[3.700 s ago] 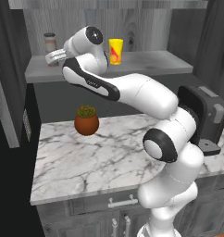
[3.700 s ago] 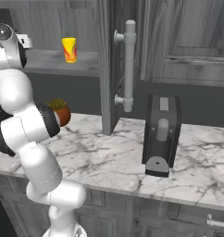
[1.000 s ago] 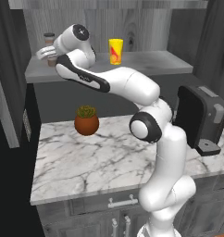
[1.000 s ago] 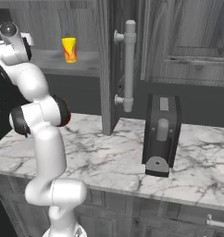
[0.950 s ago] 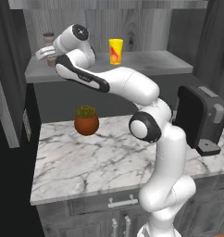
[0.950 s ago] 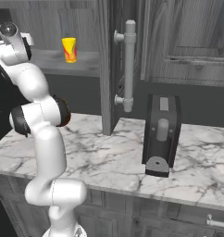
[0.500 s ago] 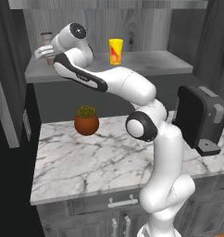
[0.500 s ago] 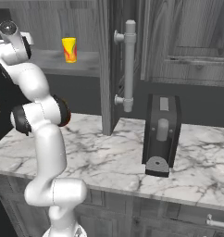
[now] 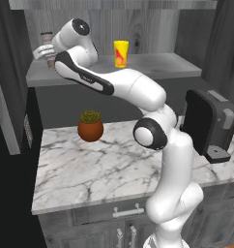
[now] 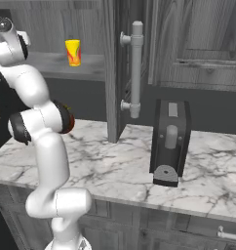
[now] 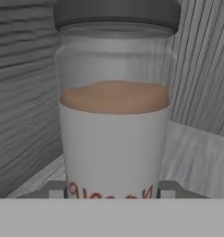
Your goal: Take the cinnamon bottle from the cabinet and place it on the dining table, next to the plate with the cupcake. Then take the chocolate from the dining counter and place it on the cupcake plate.
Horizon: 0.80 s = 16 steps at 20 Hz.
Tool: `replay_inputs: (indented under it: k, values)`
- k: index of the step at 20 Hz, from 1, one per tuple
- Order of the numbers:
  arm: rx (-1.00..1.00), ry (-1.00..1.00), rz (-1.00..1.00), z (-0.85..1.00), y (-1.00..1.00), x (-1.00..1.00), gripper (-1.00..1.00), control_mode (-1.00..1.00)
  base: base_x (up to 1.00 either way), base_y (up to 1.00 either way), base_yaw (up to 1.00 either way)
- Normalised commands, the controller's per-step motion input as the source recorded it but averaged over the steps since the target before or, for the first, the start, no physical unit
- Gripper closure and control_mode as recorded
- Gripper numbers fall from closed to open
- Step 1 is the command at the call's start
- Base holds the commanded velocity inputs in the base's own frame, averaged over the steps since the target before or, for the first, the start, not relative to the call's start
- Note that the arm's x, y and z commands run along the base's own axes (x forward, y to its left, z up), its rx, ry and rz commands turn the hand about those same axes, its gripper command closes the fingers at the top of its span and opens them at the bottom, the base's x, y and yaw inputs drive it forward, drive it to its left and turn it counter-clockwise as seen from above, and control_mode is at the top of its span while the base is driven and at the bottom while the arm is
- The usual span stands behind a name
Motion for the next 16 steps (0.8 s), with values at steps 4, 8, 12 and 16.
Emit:
replay_inputs:
  k: [4, 8, 12, 16]
  values:
    - [0.06, -0.08, 0.03, 0.00, -0.16, -0.57, 1.00, -1.00, 0.00, 0.00, 0.00]
    - [0.04, -0.19, 0.00, 0.00, -0.29, -0.73, 1.00, -1.00, 0.00, 0.00, 0.00]
    - [0.07, -0.24, 0.00, 0.00, -0.42, -0.79, 1.00, -1.00, 0.00, 0.00, 0.00]
    - [0.10, -0.20, 0.00, 0.00, -0.50, -0.79, 1.00, -1.00, 0.00, 0.00, 0.00]
